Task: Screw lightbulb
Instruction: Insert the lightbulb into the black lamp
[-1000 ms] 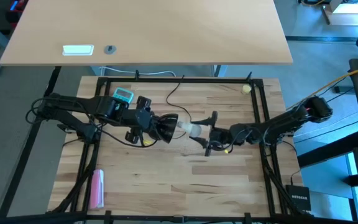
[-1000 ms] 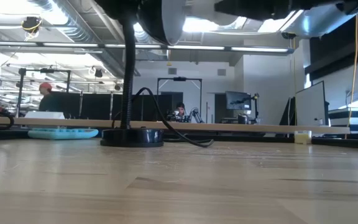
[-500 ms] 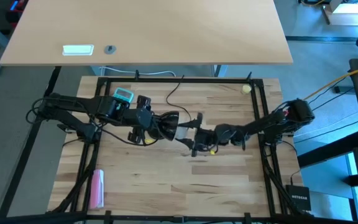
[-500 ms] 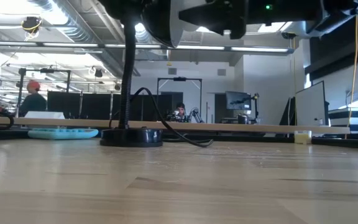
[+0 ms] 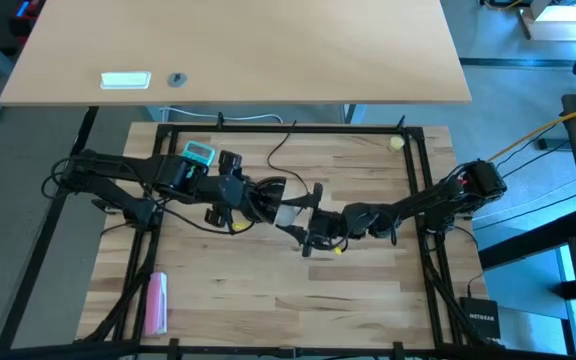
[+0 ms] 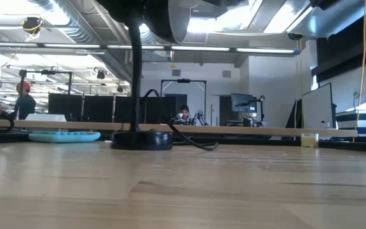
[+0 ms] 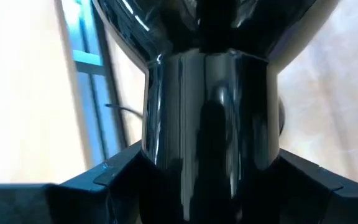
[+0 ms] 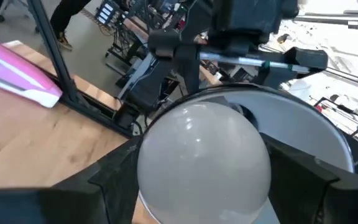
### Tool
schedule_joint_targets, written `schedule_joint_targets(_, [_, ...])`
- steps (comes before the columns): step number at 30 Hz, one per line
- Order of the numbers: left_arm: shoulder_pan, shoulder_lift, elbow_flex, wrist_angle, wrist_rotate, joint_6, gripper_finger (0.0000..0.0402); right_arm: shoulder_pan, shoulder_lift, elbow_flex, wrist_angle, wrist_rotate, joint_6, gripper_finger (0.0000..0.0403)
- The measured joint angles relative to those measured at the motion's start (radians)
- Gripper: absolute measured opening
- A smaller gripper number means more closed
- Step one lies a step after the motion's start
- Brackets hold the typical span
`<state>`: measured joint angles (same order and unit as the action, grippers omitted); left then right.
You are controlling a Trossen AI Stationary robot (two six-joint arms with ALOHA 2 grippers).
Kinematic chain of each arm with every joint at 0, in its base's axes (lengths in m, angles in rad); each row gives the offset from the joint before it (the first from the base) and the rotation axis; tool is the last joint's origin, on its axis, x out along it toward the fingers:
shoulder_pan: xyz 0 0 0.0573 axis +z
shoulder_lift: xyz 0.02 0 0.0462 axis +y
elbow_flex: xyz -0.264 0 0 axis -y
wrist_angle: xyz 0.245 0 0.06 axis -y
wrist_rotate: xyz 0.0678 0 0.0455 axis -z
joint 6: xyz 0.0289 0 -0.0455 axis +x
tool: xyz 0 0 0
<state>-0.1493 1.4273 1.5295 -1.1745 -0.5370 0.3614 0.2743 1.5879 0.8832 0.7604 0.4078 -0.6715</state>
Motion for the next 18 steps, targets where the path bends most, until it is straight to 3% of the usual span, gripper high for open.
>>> schedule_joint_targets(9, [0.001,0.0,0.0,0.011,-0.018,0.143,0.0266,-0.002,0.006,0.025,-0.028,-0.043,0.008,0.028])
schedule_joint_targets(18, [0.002,0.001,0.0,0.013,0.007,0.114,0.0266,-0.007,0.007,0.025,-0.093,0.081,-0.099,0.028])
